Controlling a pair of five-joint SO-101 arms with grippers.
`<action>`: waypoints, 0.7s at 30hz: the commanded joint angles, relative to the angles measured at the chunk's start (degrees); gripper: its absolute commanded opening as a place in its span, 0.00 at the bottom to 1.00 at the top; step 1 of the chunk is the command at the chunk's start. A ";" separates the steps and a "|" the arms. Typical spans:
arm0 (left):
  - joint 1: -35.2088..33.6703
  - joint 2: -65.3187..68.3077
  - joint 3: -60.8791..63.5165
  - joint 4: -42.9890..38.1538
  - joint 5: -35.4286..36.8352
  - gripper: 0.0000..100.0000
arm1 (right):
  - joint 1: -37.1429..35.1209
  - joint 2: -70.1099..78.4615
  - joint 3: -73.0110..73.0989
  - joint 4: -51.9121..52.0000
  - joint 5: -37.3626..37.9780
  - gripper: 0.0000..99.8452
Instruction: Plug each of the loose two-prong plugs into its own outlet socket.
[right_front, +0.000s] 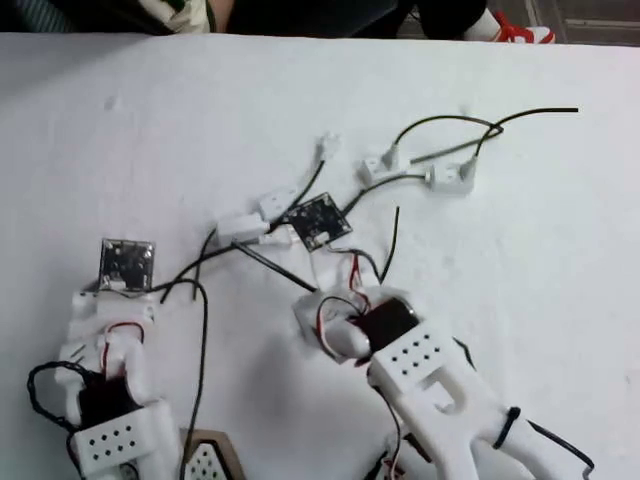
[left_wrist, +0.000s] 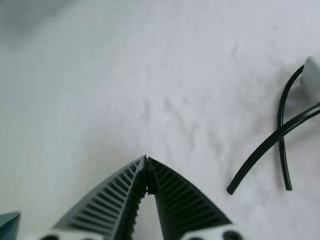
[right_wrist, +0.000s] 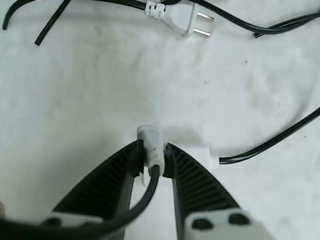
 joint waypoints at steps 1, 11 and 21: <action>-0.13 -0.48 0.18 -1.41 -0.35 0.02 | 1.63 0.40 -0.09 -1.19 -0.09 0.02; -0.13 -0.48 0.26 -1.41 -0.35 0.02 | 2.15 0.22 -0.09 4.26 1.85 0.02; -0.22 -0.48 0.35 -1.41 -0.35 0.02 | 2.15 0.13 0.97 7.25 3.43 0.02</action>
